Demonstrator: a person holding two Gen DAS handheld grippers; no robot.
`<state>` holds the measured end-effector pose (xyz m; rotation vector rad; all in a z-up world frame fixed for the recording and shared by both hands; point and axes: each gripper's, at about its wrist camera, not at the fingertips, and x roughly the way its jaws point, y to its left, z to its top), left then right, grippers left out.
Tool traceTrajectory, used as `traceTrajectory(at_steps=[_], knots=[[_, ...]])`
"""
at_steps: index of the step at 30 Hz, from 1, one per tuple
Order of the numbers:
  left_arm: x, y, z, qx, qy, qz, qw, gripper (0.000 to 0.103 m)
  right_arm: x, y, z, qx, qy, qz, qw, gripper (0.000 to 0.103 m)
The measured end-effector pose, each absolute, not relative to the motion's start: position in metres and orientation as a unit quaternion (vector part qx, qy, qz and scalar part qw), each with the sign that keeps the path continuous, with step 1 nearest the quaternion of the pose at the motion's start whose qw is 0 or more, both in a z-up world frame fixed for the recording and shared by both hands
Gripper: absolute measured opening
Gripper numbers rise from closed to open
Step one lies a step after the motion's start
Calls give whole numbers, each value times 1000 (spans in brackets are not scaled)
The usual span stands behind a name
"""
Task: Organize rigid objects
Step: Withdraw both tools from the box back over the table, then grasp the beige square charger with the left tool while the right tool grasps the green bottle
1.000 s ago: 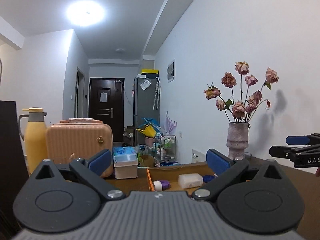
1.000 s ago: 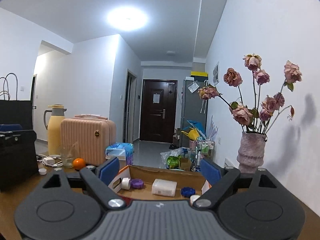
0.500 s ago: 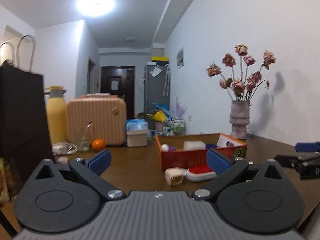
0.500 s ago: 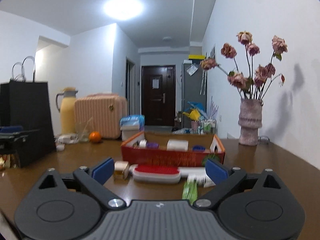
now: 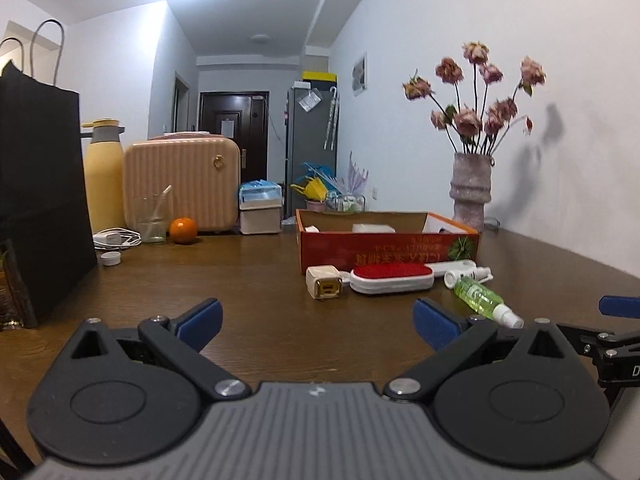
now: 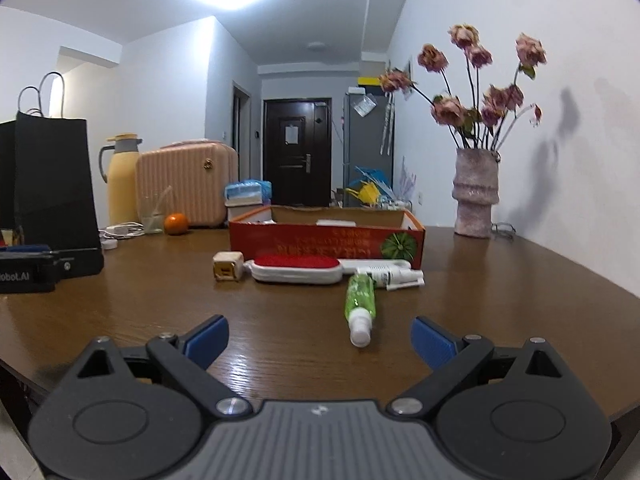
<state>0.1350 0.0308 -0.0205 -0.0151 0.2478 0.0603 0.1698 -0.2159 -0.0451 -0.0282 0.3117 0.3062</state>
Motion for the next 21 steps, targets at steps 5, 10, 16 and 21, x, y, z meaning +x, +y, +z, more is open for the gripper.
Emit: traceTrajectory(at_steps=[5, 10, 16, 21], knots=[[159, 27, -26, 3, 145, 14, 989, 103, 196, -218, -52, -11, 175, 148, 973, 96], [200, 26, -24, 21, 165, 0, 986, 103, 240, -223, -50, -6, 190, 147, 971, 93], [279, 35, -16, 31, 214, -7, 976, 102, 307, -230, -40, 4, 215, 141, 966, 86], [338, 37, -18, 36, 242, -3, 970, 94, 348, -224, -40, -16, 231, 153, 961, 82]])
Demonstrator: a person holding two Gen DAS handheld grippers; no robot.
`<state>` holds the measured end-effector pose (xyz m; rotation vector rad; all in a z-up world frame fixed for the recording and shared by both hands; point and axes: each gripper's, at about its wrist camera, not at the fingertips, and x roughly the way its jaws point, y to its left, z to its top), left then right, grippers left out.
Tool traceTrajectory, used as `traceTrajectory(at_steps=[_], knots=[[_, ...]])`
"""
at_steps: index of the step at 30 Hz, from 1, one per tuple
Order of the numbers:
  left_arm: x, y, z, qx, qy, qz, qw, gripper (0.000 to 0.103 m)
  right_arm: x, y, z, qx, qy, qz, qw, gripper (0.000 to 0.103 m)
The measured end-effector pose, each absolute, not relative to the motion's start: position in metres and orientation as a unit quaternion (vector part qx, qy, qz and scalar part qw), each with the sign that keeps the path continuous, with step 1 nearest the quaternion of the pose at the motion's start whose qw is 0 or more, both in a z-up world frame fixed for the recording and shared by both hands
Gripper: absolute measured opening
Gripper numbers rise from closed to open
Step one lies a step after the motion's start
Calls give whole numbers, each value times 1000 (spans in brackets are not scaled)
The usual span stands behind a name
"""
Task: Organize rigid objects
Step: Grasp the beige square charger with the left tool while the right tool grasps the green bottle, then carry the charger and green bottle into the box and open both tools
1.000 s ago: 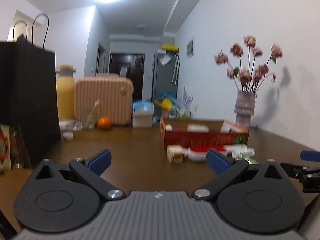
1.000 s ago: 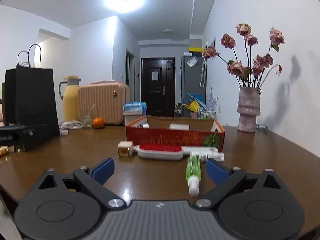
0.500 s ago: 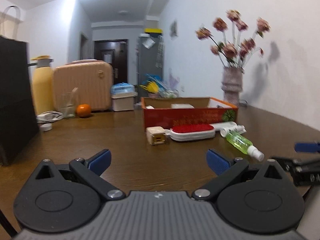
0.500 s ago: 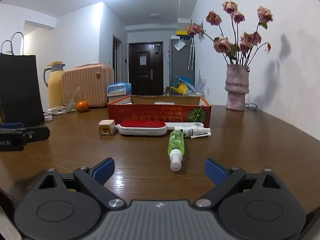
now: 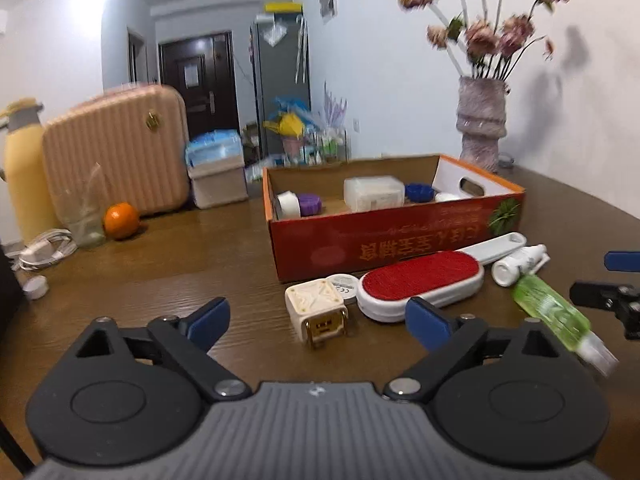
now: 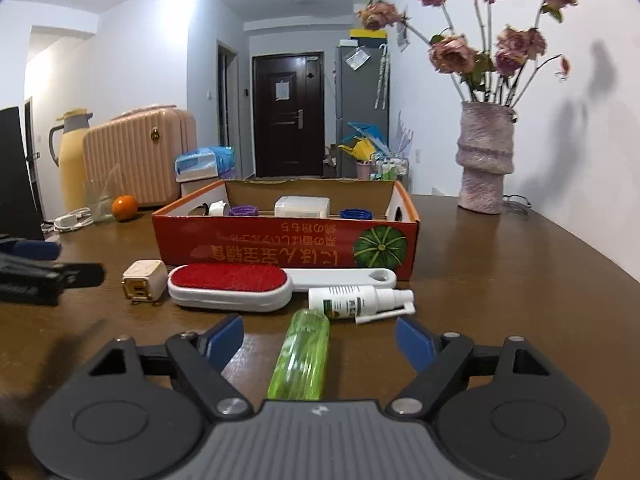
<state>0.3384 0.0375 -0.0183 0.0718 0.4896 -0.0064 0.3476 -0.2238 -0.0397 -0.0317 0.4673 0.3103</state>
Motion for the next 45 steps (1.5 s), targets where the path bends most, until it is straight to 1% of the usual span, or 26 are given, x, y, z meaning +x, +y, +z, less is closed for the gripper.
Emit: traceTrajectory(at_steps=[3, 5, 6, 8, 9, 11, 13, 15, 17, 18, 20, 21, 22, 23, 24, 31, 37, 45], knots=[[363, 40, -24, 30, 259, -1, 965, 88, 366, -219, -43, -20, 240, 168, 956, 78], [377, 43, -29, 23, 270, 5, 963, 81, 377, -214, -44, -26, 244, 178, 953, 77], [383, 43, -32, 21, 276, 10, 961, 80, 383, -210, -44, -34, 250, 180, 951, 75], [394, 46, -38, 11, 288, 20, 957, 71, 391, -205, -46, -50, 262, 185, 946, 74], [399, 48, -41, 7, 293, 23, 956, 69, 394, -203, -48, -53, 268, 188, 943, 73], [404, 50, -44, 0, 298, 16, 955, 63, 396, -202, -52, -53, 278, 192, 940, 69], [407, 49, -46, 3, 303, 7, 953, 59, 395, -202, -57, -49, 286, 194, 937, 59], [408, 47, -48, 6, 305, 2, 952, 55, 394, -202, -61, -47, 294, 189, 936, 56], [407, 46, -50, 7, 309, -3, 951, 46, 393, -204, -65, -41, 301, 184, 935, 50], [407, 45, -51, 9, 311, -2, 950, 45, 392, -205, -67, -37, 305, 182, 934, 47], [403, 44, -50, 18, 309, 2, 951, 40, 389, -207, -67, -34, 308, 179, 934, 47], [399, 43, -48, 20, 306, 0, 952, 39, 387, -207, -67, -36, 308, 175, 935, 46], [393, 43, -46, 19, 303, -2, 953, 39, 385, -207, -68, -40, 309, 171, 935, 43], [386, 43, -45, 17, 300, -3, 954, 39, 383, -208, -68, -42, 312, 171, 934, 38], [378, 43, -43, 16, 298, -4, 955, 39, 381, -209, -69, -38, 315, 172, 933, 31], [310, 45, -28, -6, 269, -7, 963, 39, 356, -213, -66, -27, 310, 153, 938, 30], [245, 40, -14, 4, 245, -6, 970, 39, 314, -205, -57, -15, 298, 165, 940, 30], [177, 44, 13, -17, 189, 2, 982, 39, 244, -193, -22, -24, 242, 183, 953, 30]])
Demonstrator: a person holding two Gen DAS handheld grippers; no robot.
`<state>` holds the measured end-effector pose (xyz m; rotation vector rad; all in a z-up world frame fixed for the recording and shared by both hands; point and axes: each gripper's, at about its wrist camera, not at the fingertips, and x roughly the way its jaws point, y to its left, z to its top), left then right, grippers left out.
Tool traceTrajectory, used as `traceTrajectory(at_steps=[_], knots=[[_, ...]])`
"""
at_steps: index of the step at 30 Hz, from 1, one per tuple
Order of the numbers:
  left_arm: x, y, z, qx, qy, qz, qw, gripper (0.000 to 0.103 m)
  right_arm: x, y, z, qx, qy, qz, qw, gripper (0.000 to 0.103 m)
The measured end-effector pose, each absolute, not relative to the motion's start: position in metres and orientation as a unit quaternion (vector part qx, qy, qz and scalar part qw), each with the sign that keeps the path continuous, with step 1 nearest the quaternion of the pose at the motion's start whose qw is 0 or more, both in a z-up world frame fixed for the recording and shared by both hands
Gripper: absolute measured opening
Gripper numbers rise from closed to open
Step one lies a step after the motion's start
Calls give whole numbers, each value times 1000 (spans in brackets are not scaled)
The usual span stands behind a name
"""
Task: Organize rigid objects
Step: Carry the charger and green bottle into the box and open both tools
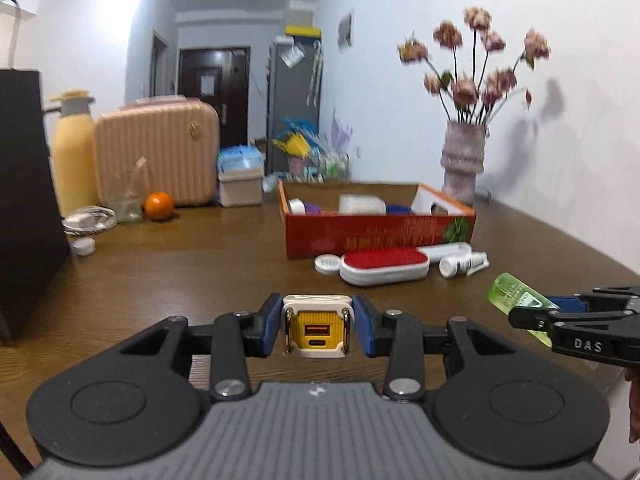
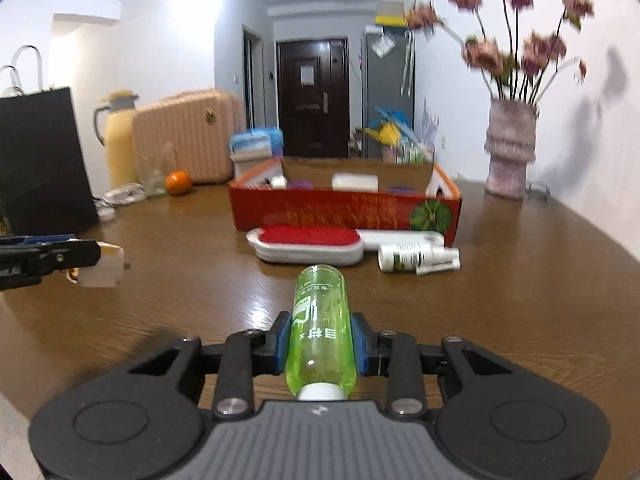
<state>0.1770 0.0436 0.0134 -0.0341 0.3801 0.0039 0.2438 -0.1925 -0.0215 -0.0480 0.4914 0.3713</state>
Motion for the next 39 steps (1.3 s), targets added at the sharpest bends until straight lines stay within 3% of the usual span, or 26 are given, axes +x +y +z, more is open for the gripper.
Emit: traceTrajectory(at_steps=[10, 19, 31, 39], knots=[[118, 42, 38, -25, 128, -1, 991, 39, 176, -199, 7, -19, 183, 173, 968, 30], [146, 31, 38, -9, 131, -19, 991, 39, 197, -204, 3, -10, 193, 179, 965, 30], [341, 34, 72, 33, 137, -34, 989, 39, 370, -213, 48, -26, 183, 209, 960, 30], [480, 37, 44, 58, 204, -11, 977, 39, 532, -201, 35, -26, 267, 216, 939, 30]])
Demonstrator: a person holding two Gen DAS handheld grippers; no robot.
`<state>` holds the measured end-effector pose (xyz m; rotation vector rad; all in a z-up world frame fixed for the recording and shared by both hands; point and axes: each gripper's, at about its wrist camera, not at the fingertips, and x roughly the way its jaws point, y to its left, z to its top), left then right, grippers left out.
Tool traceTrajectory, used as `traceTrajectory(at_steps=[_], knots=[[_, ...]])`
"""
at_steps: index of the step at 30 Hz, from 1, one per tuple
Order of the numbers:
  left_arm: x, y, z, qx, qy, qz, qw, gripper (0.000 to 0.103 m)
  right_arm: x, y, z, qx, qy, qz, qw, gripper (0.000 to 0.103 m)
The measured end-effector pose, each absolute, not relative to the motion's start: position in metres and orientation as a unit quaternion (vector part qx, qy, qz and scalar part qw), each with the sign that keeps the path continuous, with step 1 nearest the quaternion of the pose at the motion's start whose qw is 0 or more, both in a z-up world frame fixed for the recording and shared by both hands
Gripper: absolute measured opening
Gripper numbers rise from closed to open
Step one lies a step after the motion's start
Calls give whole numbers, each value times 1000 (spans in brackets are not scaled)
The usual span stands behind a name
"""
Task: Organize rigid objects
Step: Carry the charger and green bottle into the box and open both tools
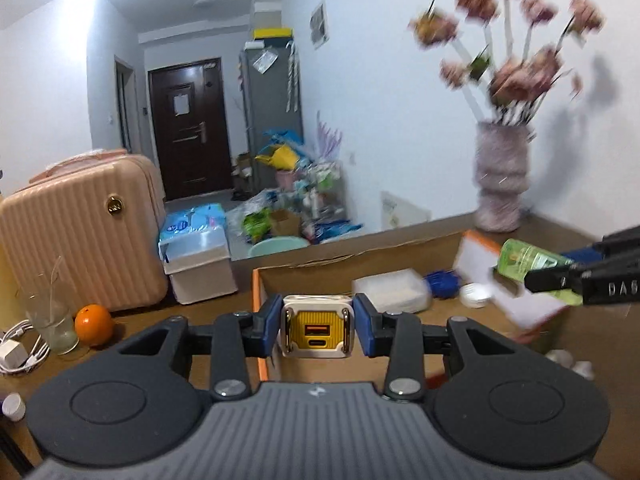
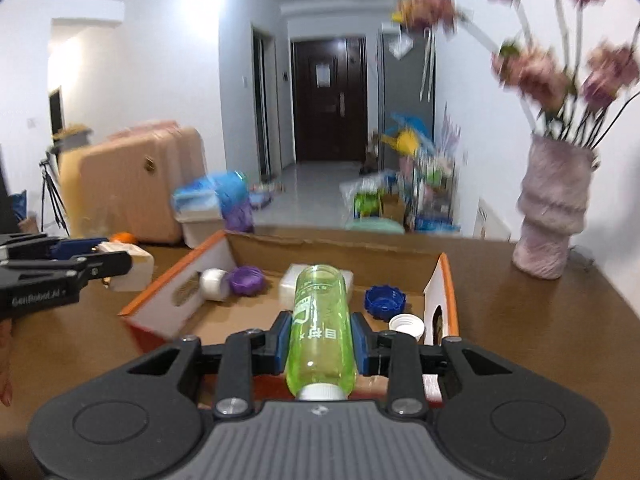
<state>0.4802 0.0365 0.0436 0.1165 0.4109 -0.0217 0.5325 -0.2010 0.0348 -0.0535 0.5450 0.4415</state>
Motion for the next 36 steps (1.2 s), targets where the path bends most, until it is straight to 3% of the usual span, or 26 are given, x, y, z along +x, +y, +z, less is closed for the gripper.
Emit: traceTrajectory(at_steps=[5, 13, 14, 16, 18, 30, 36], knots=[[536, 43, 11, 67, 260, -5, 963, 39, 594, -182, 7, -77, 303, 188, 931, 30], [554, 40, -16, 134, 265, 5, 955, 39, 637, -163, -34, -160, 354, 157, 908, 30], [557, 40, -18, 133, 269, 6, 954, 34, 640, -163, -37, -160, 356, 154, 908, 30], [559, 41, -20, 134, 270, 9, 953, 27, 642, -163, -40, -160, 362, 159, 904, 20], [560, 42, -19, 129, 272, 8, 954, 27, 643, -162, -40, -168, 361, 156, 904, 18], [533, 66, 39, 70, 274, -10, 959, 29, 619, -183, 14, -135, 346, 165, 913, 20], [495, 66, 67, 64, 265, -1, 962, 35, 580, -185, 44, -84, 339, 208, 914, 20]])
